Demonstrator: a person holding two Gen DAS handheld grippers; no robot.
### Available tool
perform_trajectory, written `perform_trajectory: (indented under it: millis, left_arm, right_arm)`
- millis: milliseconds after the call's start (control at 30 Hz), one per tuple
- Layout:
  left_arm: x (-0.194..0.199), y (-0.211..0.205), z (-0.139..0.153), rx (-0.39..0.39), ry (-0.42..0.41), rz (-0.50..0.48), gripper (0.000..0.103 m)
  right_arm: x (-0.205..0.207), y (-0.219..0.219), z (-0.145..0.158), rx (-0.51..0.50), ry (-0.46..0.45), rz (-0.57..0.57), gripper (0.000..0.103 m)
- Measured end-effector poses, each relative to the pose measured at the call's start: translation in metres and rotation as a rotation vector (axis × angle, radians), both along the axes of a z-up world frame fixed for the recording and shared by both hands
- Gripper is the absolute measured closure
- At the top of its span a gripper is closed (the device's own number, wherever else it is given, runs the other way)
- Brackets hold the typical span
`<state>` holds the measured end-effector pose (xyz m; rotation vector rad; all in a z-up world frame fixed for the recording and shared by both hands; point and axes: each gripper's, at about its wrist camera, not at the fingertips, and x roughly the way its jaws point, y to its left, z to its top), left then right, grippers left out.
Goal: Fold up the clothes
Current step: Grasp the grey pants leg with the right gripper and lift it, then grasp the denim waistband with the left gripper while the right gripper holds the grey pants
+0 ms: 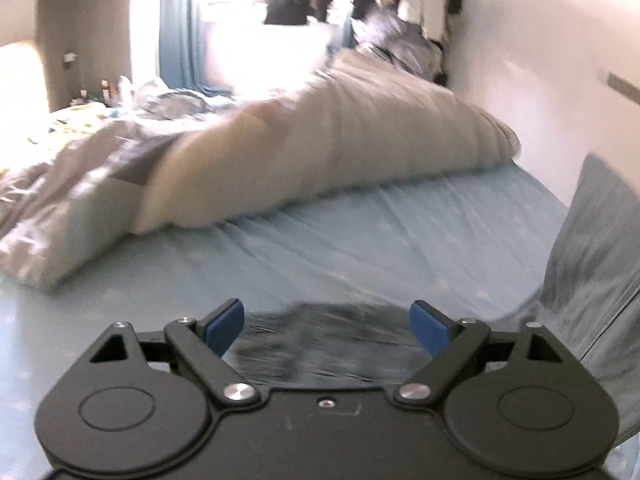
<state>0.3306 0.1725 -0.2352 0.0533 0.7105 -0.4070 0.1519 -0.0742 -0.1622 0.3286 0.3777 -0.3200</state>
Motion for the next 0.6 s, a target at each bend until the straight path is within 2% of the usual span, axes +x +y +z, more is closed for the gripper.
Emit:
perform_trajectory:
  millis: [200, 333, 433, 500, 600]
  left_arm:
    - [0.011, 0.101, 0.004, -0.061, -0.015, 0.132, 0.013]
    - [0.009, 0.162, -0.022, -0.084, 0.003, 0.213, 0.013]
    - [0.012, 0.195, -0.048, -0.088, 0.03, 0.255, 0.013]
    - [0.016, 0.211, -0.067, -0.105, 0.063, 0.276, 0.013]
    - [0.017, 0.22, -0.083, -0.191, 0.117, 0.281, 0.014]
  right_arm:
    - [0.056, 0.094, -0.038, -0.102, 0.048, 0.073, 0.088]
    - [0.086, 0.151, -0.085, -0.146, 0.097, 0.207, 0.088]
    - [0.107, 0.182, -0.13, -0.183, 0.148, 0.321, 0.088]
    - [0.115, 0.192, -0.162, -0.215, 0.18, 0.364, 0.087]
    - [0.116, 0.19, -0.177, -0.254, 0.16, 0.402, 0.084]
